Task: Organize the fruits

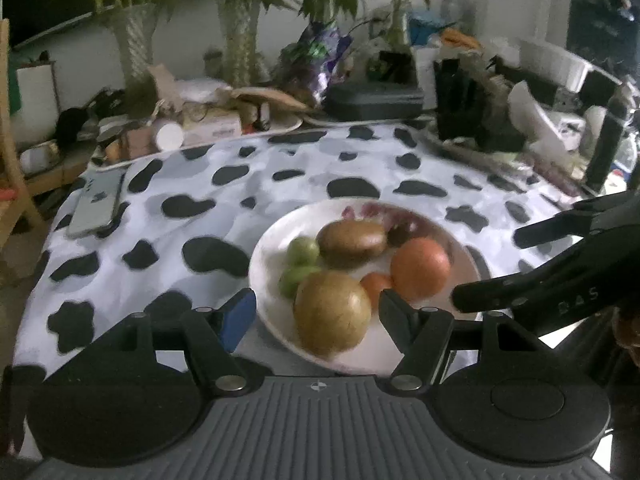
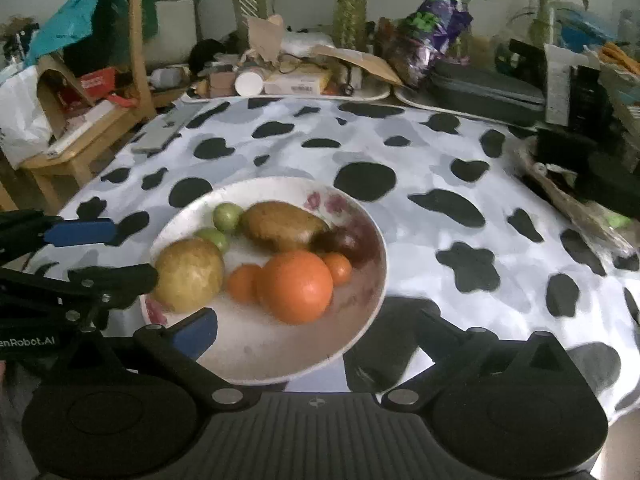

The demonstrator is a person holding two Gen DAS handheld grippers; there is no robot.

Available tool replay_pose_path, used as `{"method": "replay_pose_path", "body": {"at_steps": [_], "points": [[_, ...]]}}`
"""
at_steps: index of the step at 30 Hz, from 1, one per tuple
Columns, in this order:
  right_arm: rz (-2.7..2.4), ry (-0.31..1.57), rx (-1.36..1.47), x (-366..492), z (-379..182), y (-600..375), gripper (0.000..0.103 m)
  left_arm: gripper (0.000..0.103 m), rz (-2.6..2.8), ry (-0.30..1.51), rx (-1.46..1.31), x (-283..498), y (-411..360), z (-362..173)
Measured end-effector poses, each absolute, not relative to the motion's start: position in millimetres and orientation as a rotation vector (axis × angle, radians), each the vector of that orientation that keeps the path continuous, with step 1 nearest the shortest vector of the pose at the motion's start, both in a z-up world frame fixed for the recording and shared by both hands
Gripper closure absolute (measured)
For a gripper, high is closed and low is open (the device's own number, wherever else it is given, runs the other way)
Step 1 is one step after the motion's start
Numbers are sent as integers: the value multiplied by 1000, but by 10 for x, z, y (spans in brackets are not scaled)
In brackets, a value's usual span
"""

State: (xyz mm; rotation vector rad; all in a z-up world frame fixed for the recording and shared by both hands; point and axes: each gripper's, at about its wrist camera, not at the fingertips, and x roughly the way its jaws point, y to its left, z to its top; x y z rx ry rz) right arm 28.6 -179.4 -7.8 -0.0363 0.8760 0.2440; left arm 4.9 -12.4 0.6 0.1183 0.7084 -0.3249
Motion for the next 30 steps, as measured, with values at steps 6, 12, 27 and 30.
{"method": "replay_pose_path", "body": {"at_steps": [6, 12, 27, 30], "points": [[187, 912, -33, 150, -114, -1806, 0, 37, -255, 789, 129, -15, -101, -56], [140, 956, -40, 75, -177, -1798, 0, 23, -225, 865, 89, -28, -39, -112], [102, 989, -74, 119, -230, -1781, 0, 0, -219, 914, 141, 23, -131, -229], [101, 989, -79, 125, -232, -1767, 0, 0, -223, 917, 148, 25, -142, -234]]}}
